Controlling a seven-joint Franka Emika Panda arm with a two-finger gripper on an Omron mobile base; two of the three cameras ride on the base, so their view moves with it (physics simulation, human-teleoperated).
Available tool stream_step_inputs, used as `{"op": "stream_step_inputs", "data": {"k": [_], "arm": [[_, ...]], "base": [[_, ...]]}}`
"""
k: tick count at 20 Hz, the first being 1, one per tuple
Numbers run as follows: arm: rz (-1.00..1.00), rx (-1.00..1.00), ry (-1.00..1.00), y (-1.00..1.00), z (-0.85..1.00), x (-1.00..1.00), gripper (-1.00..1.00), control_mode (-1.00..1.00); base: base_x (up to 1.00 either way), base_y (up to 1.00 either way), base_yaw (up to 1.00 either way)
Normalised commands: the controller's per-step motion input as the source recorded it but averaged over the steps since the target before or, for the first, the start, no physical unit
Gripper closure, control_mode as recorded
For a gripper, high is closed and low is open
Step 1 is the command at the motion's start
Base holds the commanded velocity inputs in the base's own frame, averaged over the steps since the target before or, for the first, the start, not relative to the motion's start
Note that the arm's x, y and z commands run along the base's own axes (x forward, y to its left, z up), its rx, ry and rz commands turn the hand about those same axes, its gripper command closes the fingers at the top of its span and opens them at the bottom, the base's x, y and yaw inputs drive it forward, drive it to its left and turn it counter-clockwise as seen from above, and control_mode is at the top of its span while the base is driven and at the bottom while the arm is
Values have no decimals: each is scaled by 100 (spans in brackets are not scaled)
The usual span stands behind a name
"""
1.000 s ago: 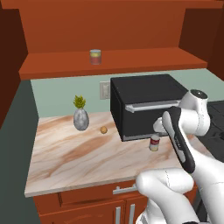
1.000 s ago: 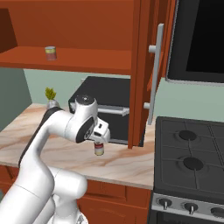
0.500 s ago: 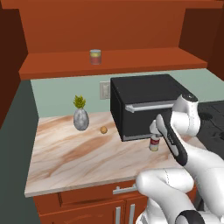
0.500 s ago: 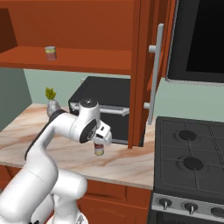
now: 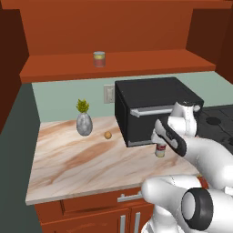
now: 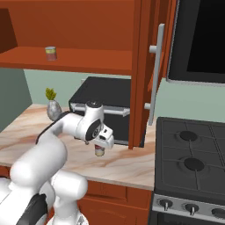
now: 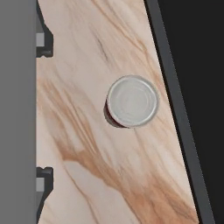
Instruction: Restock the canned food cabinet by taking the new fresh canned food from the counter and placing it in the cabinet. Then, take the old canned food from the cabinet and place it on the counter.
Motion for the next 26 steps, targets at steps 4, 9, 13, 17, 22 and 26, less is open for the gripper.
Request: {"op": "stream_step_inputs", "data": {"k": [4,9,13,17,22,26], "arm": [[0,0,5,-2,-22,20,-100,-100],[0,-4,0,0,-27,24,-100,-100],[0,-9,0,0,-37,24,-100,-100],[0,-8,0,0,-32,27,-100,-100],[0,-5,0,0,-22,26,-100,-100],[0,-4,0,0,-16,24,-100,-100]], "base": [[0,0,0],[0,0,0],[0,0,0],[0,0,0],[0,0,0],[0,0,0]]}}
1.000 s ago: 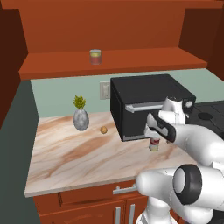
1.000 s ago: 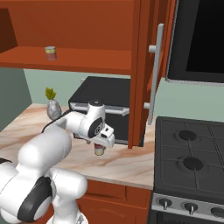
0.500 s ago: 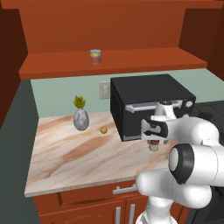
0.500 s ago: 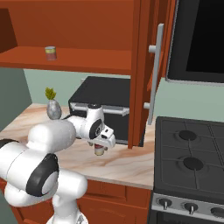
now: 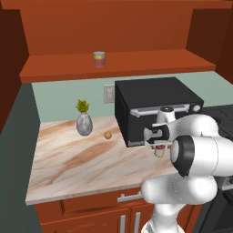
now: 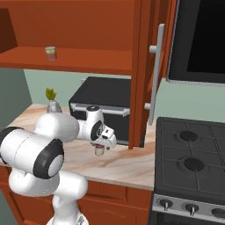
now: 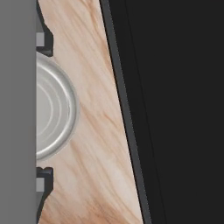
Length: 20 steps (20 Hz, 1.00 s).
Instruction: Restock the canned food cabinet by taking the new fresh canned food from the counter and placing it in the cabinet. Then, take the old canned food from the cabinet and place it on the counter.
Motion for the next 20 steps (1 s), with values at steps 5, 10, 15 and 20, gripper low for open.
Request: {"op": "stream_step_inputs", "data": {"k": [5,10,15,20], "arm": [[0,-1,1,0,-4,3,100,-100],[0,0,-1,1,0,-11,100,-100],[5,-9,-31,47,38,-52,100,-100],[4,-22,-43,75,96,-56,100,-100]], "base": [[0,0,0],[0,0,0],[0,0,0],[0,0,0]]}}
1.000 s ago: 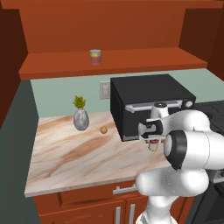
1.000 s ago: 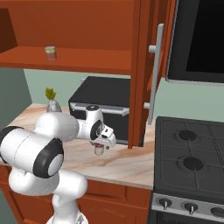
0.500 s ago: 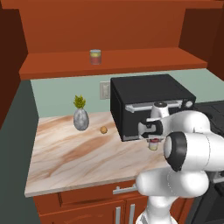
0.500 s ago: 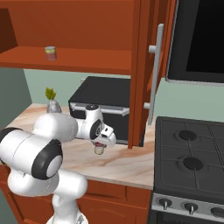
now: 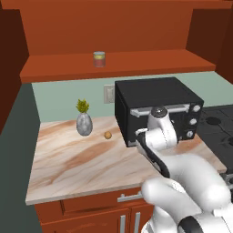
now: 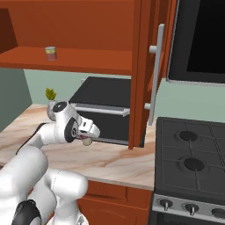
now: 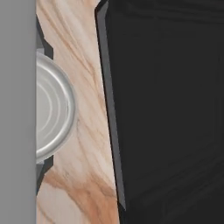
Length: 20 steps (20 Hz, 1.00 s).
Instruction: Restock the canned food cabinet by taking the new fresh canned food from the counter and placing it in the cabinet. Then, take the old canned food from the cabinet and place it on the counter.
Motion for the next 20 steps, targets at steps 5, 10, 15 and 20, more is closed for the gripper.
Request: {"op": "stream_step_inputs", "data": {"k": [5,10,15,20], "arm": [[5,-20,-44,34,100,-54,100,-100],[14,-11,-37,0,100,-57,100,-100],[24,-2,-21,-10,100,-53,100,-100],[32,0,-4,-21,100,-44,100,-100]], "base": [[0,0,0],[0,0,0],[0,0,0],[0,0,0]]}}
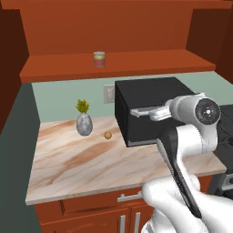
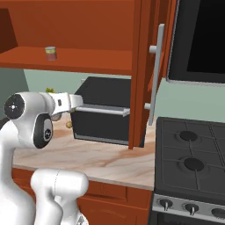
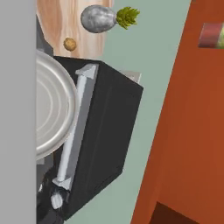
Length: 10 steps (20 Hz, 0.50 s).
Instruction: Restock the canned food cabinet by taking the new fresh canned food from the counter and placing it in the cabinet. Then, take the old canned food from the cabinet and place it on the counter.
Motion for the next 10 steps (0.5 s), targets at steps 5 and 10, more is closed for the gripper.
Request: {"op": "stream_step_inputs", "data": {"k": [5,10], "arm": [[45,8,1,-27,100,-11,100,-100],[11,-6,-16,6,32,3,100,-100]], "base": [[0,0,0],[0,0,0]]}}
